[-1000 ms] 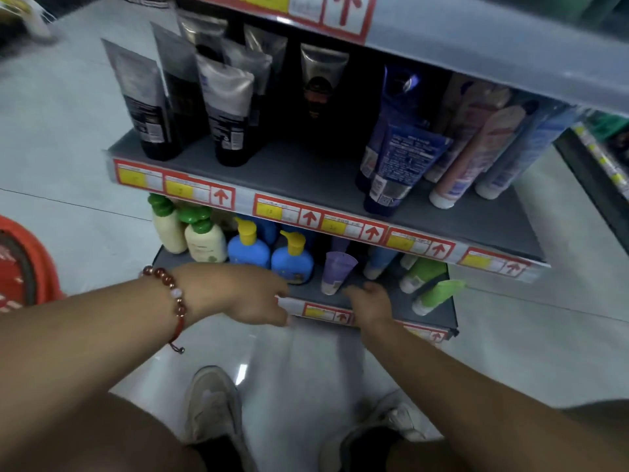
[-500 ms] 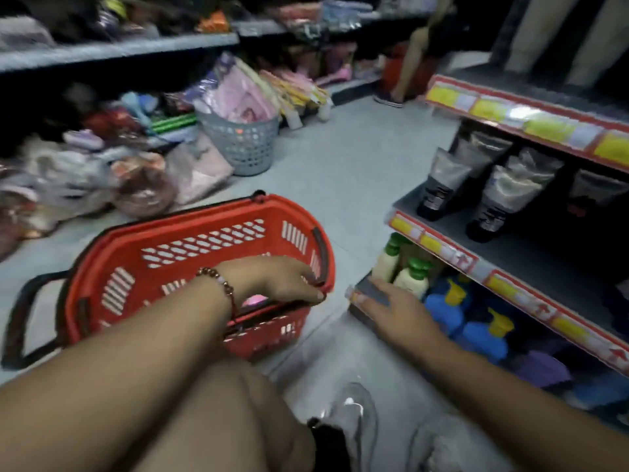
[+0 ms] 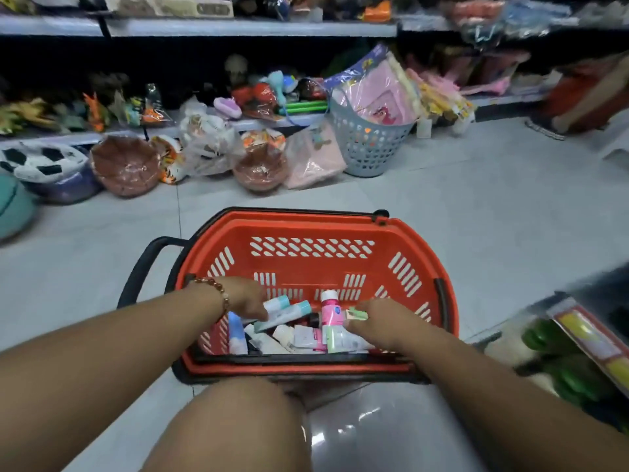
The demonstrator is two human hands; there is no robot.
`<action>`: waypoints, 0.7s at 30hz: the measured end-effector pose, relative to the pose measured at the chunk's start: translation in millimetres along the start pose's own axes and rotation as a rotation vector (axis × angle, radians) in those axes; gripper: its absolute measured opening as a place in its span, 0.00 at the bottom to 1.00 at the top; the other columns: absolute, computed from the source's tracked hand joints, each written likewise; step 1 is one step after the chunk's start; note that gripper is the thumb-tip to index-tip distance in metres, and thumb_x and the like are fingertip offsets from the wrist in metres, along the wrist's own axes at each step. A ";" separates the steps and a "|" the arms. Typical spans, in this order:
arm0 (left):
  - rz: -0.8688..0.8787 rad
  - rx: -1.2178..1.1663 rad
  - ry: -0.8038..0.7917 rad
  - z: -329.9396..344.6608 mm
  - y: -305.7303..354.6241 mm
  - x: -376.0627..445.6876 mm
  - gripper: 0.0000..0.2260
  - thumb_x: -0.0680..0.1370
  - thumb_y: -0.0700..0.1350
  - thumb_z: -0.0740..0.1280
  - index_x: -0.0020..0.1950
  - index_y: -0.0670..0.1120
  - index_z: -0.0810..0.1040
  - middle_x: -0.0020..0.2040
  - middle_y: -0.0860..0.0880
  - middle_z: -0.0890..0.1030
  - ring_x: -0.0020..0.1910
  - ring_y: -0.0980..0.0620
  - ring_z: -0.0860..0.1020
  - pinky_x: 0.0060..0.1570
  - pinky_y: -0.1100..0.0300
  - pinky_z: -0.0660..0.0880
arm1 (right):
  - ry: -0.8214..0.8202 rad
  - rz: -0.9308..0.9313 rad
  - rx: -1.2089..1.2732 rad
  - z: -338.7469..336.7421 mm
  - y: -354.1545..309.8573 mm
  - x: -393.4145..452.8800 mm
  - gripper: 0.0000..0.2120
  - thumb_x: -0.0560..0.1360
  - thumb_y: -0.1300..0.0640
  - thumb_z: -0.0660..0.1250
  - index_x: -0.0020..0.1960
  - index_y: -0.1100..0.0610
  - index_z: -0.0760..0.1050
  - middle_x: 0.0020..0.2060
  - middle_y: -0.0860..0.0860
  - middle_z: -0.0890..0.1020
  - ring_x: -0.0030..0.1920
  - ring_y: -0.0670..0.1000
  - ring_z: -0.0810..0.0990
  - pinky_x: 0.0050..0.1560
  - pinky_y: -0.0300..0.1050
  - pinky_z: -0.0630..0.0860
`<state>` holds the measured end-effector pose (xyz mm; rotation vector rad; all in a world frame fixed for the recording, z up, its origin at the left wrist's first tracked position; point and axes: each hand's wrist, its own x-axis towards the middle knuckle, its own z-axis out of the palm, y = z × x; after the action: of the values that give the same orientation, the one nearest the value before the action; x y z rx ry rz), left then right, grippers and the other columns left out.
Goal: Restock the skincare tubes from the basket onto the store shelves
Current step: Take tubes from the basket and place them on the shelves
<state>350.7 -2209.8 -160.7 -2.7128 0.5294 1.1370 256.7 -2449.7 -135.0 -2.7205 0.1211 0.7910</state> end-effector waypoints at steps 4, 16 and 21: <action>-0.033 0.001 -0.084 20.9 -6.1 63.0 0.24 0.77 0.56 0.63 0.68 0.44 0.74 0.65 0.46 0.78 0.60 0.45 0.78 0.54 0.56 0.74 | -0.190 0.006 -0.127 22.7 4.0 66.1 0.25 0.77 0.43 0.63 0.69 0.54 0.71 0.66 0.54 0.76 0.64 0.55 0.75 0.63 0.47 0.71; -0.003 0.162 -0.075 77.6 12.5 165.8 0.23 0.75 0.52 0.67 0.67 0.46 0.72 0.59 0.47 0.80 0.56 0.46 0.80 0.47 0.57 0.74 | -0.590 -0.026 -0.516 93.9 37.8 191.2 0.25 0.75 0.51 0.70 0.69 0.58 0.70 0.62 0.55 0.78 0.62 0.55 0.77 0.66 0.52 0.73; -0.022 0.182 0.114 93.3 13.4 178.4 0.16 0.78 0.48 0.63 0.65 0.46 0.71 0.58 0.47 0.80 0.56 0.46 0.80 0.49 0.54 0.76 | -0.495 -0.029 -0.605 110.9 60.0 207.0 0.32 0.69 0.51 0.76 0.69 0.56 0.70 0.57 0.53 0.80 0.56 0.54 0.79 0.60 0.49 0.76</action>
<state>400.1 -2243.5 -353.5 -2.6294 0.5861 0.8859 365.1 -2471.3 -350.7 -2.9242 -0.3150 1.6883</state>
